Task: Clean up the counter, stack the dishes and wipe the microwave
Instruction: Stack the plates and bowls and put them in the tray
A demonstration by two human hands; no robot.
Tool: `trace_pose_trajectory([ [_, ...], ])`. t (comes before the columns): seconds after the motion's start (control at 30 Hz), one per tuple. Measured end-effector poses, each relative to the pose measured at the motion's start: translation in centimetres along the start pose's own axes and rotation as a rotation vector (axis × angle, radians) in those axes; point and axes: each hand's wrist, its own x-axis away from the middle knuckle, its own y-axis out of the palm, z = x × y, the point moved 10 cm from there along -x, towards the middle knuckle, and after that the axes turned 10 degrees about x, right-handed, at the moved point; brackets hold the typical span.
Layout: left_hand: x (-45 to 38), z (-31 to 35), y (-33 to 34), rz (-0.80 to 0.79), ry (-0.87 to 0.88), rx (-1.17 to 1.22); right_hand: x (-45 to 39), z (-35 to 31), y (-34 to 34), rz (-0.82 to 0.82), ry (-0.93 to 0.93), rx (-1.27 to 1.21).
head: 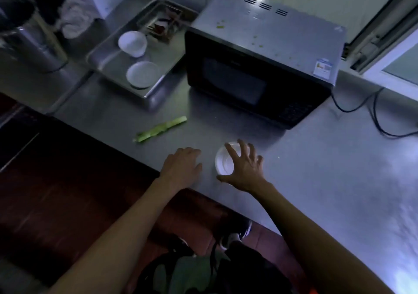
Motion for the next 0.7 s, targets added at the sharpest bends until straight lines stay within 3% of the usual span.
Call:
trace_pose_trajectory([
  [0.3,6.3,-12.2,-7.6,0.158,-0.104,0.023,-1.5,-13.8,-3.5,0.035,-0.099,0.020],
  [0.5,6.7,-16.2,-8.8,0.208,-0.159,0.065,-3.1,-16.6,-3.5,0.022,-0.126,0.009],
  [0.7,3.8,-17.2,-8.1,0.136,-0.166,0.044,-5.8,-16.5,-1.8,-0.011,-0.110,-0.001],
])
